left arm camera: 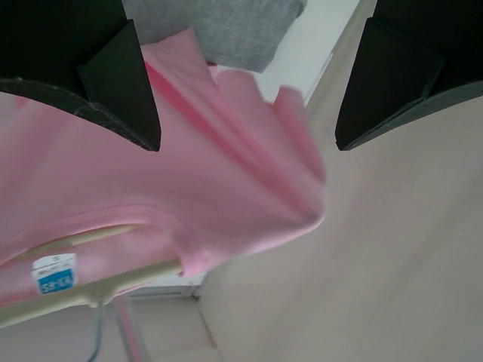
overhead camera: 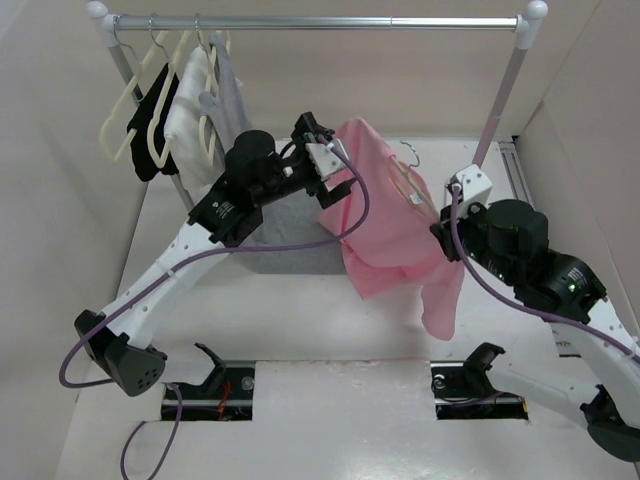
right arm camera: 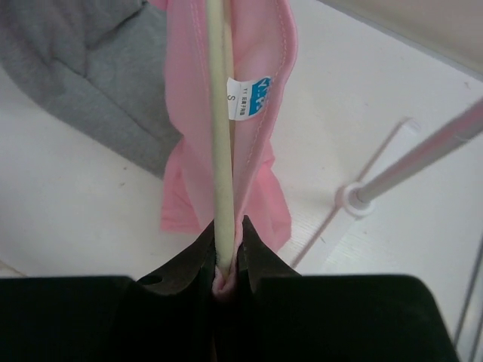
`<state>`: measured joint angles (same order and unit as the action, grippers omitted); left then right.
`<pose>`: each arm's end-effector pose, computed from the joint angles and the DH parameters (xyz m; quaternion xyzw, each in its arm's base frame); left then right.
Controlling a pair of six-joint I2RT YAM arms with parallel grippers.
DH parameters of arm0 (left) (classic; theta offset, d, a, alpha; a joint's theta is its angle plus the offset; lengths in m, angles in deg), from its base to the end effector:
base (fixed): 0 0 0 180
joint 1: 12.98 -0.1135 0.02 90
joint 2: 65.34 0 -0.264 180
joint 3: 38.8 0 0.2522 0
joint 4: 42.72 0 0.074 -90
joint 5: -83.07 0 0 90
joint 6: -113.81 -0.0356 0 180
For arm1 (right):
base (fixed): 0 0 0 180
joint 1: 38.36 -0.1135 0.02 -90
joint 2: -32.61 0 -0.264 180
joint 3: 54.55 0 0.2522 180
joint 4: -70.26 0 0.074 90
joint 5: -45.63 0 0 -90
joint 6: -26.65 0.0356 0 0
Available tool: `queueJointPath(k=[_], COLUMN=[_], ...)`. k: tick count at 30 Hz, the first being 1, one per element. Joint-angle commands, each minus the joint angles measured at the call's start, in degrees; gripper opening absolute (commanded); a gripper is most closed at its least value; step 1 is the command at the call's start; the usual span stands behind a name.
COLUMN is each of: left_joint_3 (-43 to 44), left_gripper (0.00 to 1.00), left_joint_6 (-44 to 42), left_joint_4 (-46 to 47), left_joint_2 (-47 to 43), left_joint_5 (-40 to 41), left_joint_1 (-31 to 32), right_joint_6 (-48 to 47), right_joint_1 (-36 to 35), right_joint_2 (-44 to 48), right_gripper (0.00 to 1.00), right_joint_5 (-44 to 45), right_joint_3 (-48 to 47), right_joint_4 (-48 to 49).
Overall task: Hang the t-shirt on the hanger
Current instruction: Hang the hanger with tshirt onto the clothesline
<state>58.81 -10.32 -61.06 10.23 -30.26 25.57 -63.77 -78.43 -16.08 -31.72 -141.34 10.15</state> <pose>0.2215 -0.1945 0.4707 0.5157 0.4521 -0.1657 0.7086 0.1160 0.0874 0.4267 -0.2274 0.7944 0.1025 0.5538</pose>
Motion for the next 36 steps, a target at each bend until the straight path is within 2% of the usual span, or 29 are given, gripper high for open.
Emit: queueJointPath(k=[1,9,14,22,28,36], left_joint_3=[-0.71,-4.04,-6.25,-9.15,-11.69,-14.51], left_gripper=[1.00,1.00,1.00,1.00,1.00,1.00], left_joint_6=[8.37,10.22,9.70,9.70,9.17,8.11], left_joint_4=[11.34,10.03,10.03,10.03,11.08,11.70], left_joint_2=[-3.76,-6.57,-8.24,-10.61,-12.46,-14.84], left_joint_5=[8.82,7.51,6.99,6.98,6.98,8.30], left_joint_1=[0.13,0.13,0.13,0.13,0.13,0.13], right_joint_6=[2.18,-2.38,-7.74,-10.38,-10.38,-5.04], right_joint_1=[0.44,0.44,1.92,4.83,8.16,14.93], right_joint_2=[-1.30,-13.88,-21.34,-29.17,-30.77,-32.44], right_gripper=[0.00,0.00,0.00,0.00,0.00,0.00], right_joint_5=[9.49,24.25,27.35,25.50,24.97,16.46], right_joint_3=[-8.42,-32.32,-44.19,-51.41,-51.42,-45.10], right_joint_4=[1.18,-3.40,-1.48,3.28,8.64,9.87])
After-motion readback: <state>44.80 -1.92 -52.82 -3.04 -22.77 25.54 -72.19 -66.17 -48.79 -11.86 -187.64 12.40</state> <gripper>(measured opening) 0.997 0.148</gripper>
